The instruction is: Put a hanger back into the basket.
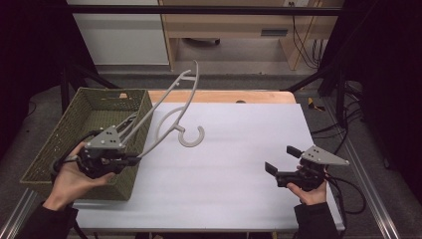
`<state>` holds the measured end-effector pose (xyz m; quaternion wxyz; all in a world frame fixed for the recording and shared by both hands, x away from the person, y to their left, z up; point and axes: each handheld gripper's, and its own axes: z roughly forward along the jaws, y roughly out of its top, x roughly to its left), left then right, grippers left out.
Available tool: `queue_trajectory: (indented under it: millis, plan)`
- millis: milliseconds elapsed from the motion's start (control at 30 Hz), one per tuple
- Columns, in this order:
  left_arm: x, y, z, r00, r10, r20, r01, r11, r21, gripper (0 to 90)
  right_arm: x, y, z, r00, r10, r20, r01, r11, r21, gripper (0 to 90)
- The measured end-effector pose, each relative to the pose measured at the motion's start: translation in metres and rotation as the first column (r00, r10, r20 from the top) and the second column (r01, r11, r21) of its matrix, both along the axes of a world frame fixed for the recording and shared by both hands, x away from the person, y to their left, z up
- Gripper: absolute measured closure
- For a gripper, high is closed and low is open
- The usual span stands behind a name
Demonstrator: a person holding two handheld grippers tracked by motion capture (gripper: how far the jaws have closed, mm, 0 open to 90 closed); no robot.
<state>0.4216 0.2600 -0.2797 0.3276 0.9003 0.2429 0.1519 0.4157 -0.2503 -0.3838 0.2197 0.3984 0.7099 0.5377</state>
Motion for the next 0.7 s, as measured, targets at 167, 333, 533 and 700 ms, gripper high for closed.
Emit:
queue_trajectory:
  millis: [167,333,533,700]
  plan:
    - [0.008,0.022,0.002,0.9994,0.036,-0.004,-0.036,0.9993,-0.008,82.4,0.000,0.000,0.000,1.0000,-0.001,0.002,0.001,1.000,-0.002,2.4]
    - [0.015,0.045,0.000,0.9980,0.061,-0.014,-0.062,0.9980,-0.015,82.4,0.000,0.000,0.000,1.0000,-0.003,0.002,0.003,1.000,-0.001,2.4]
    - [0.024,0.073,-0.007,0.9941,0.101,-0.041,-0.101,0.9949,0.008,82.4,0.000,0.000,0.000,1.0000,-0.004,0.007,0.004,1.000,-0.002,2.3]
    - [0.030,0.094,-0.015,0.9893,0.131,-0.064,-0.132,0.9912,-0.010,82.4,0.000,-0.001,0.000,0.9999,-0.007,0.011,0.007,1.000,-0.001,2.1]
